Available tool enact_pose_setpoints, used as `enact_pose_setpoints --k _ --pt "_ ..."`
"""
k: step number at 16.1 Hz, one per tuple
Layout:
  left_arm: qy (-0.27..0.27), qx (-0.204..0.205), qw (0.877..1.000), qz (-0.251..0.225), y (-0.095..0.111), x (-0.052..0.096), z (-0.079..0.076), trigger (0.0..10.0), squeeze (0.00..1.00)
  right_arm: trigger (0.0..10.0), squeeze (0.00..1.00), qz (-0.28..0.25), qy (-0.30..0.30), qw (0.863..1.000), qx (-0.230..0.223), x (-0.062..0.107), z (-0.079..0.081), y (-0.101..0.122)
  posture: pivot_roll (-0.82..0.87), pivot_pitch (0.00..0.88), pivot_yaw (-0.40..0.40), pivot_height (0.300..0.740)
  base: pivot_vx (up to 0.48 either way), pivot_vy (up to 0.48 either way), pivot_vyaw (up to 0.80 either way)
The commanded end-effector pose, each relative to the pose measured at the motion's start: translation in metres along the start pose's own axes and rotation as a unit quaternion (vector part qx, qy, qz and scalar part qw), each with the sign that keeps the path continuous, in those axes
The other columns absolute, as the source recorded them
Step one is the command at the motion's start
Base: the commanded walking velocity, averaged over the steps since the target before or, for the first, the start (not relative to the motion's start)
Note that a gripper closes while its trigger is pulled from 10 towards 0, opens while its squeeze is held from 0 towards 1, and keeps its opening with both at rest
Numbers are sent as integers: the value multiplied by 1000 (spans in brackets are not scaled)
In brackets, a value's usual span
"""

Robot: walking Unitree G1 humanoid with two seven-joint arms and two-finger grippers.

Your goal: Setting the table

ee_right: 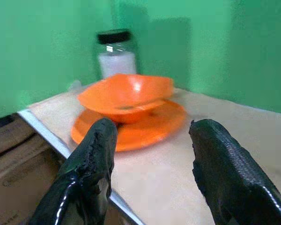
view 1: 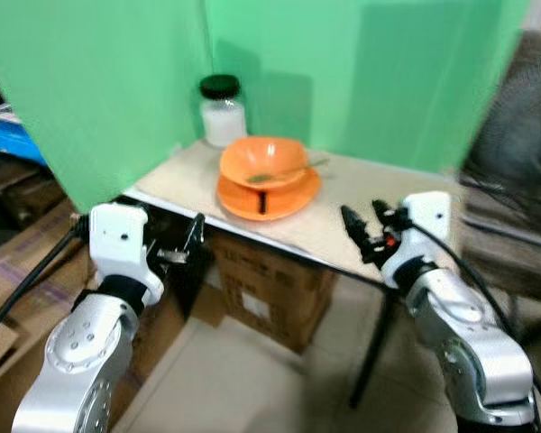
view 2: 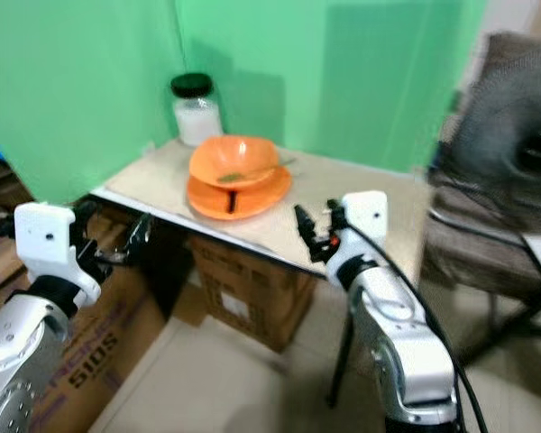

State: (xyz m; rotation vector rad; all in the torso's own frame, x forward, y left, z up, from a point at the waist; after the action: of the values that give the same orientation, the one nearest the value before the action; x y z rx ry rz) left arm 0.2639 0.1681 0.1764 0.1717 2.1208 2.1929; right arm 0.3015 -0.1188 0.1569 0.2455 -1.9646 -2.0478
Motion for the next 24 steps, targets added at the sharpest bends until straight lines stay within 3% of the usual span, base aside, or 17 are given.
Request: enact_pose_setpoints --k 1,13,16,20,24 --pt "13 -8 1000 -1 1 2 7 10000 0 10000 0 -6 16 1000 -1 -3 9 4 9 0 27 740 296 0 0" --pt "2 -14 1000 0 0 2 5 10000 0 10000 0 -14 30 999 -4 -5 14 6 10 0 33 740 298 0 0" --pt "0 -17 1000 1 0 3 5 10000 0 10000 0 -8 49 998 25 -6 20 6 12 0 32 740 298 0 698" --pt "-4 -18 1000 2 -1 3 4 10000 0 10000 0 -18 36 999 8 -7 14 9 10 0 33 740 299 0 200" --pt "-9 -18 1000 3 -2 3 2 10000 0 10000 0 -20 46 999 21 -9 13 12 11 0 32 740 297 0 0"
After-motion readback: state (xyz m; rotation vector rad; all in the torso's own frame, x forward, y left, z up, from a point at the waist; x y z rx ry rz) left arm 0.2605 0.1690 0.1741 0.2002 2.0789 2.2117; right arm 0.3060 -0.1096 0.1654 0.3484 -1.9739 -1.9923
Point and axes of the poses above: a point about 5 cm out from each wrist's last joint towards the gripper, its own x axis pointing back from the gripper into the wrist, its own y axis along the axis of the wrist's last joint, z = x × y, the point moved 4 cm from there along -x, pointing out of the wrist towards the gripper, and after that the axes turned 2 degrees about x, right-handed, at the moved point
